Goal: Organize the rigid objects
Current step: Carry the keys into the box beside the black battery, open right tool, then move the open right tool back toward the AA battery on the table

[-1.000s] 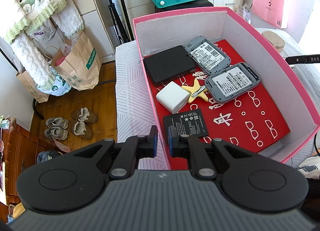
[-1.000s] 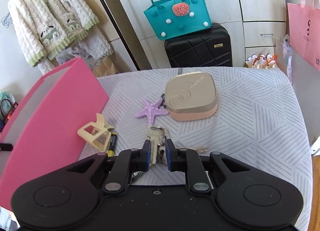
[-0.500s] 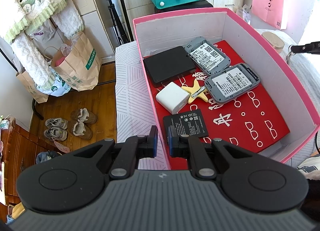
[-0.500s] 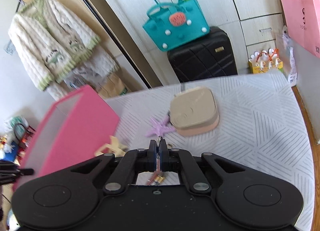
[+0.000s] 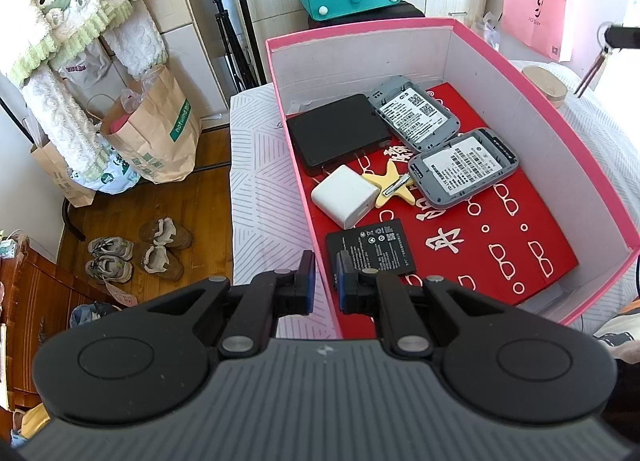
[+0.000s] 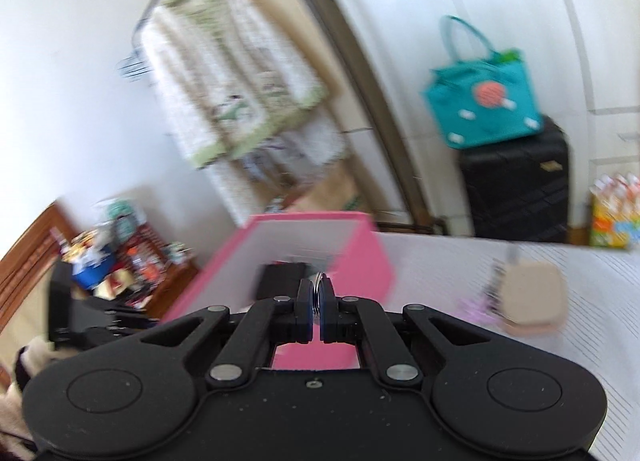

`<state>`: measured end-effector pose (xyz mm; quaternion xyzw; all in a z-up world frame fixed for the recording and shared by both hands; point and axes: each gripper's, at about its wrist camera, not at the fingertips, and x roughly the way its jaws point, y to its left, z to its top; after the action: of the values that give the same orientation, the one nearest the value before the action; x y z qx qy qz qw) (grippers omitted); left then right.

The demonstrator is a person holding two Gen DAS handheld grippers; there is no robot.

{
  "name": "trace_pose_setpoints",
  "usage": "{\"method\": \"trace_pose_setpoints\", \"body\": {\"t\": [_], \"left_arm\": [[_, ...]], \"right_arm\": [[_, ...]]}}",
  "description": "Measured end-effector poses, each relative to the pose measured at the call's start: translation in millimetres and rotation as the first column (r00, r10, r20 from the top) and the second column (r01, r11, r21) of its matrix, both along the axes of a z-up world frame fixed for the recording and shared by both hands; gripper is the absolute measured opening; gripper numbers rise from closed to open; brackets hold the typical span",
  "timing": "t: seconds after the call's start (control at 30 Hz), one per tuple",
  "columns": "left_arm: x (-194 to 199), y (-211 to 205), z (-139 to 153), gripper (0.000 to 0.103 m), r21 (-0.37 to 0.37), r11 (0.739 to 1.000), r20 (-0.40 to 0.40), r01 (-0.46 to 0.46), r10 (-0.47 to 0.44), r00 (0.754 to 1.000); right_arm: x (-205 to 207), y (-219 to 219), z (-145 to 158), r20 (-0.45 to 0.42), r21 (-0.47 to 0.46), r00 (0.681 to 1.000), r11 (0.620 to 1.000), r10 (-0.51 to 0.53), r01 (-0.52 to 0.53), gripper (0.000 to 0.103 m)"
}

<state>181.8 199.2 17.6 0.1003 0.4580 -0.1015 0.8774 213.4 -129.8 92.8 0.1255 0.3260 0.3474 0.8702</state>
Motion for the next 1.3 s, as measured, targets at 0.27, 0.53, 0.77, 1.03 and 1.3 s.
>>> {"method": "trace_pose_setpoints", "body": {"t": [0.27,0.53,0.77,1.03,1.3], "left_arm": [[0.2,-0.2,0.2,0.01,-0.004,1.0,0.0,-0.002,0.002,1.0],[3.6,-2.2,0.5,0.01,-0.018,1.0,0.001,-0.004,0.004,1.0],[3.3,-2.0,-1.3,0.01,-0.024,1.0,0.006,-0.001,0.001,1.0],[2.3,-1.2,-1.9,0.01,-0.028,1.0,0.008,-0.003,0.003,1.0],[2.5,-1.5,-2.2,0.01,-0.034,0.999,0.01,-0.011,0.011,1.0]], "right_arm": [[-2.1,81.0,-11.0,-0.049,-0.004,0.97,0.971,0.238,-0.239,0.005],[3.1,120.3,-57.9,-0.159,-0.08,0.942,0.947,0.296,-0.311,0.005],[-6.6,81.0,-46.9,-0.102,-0.126,0.976,0.97,0.195,-0.207,0.01],[-16.2,11.5,-32.6,-0.021,-0.115,1.0,0.993,-0.013,0.011,0.015],[-15.0,-38.2,-71.2,-0.025,-0.259,0.97,0.939,-0.242,0.227,0.025]]}}
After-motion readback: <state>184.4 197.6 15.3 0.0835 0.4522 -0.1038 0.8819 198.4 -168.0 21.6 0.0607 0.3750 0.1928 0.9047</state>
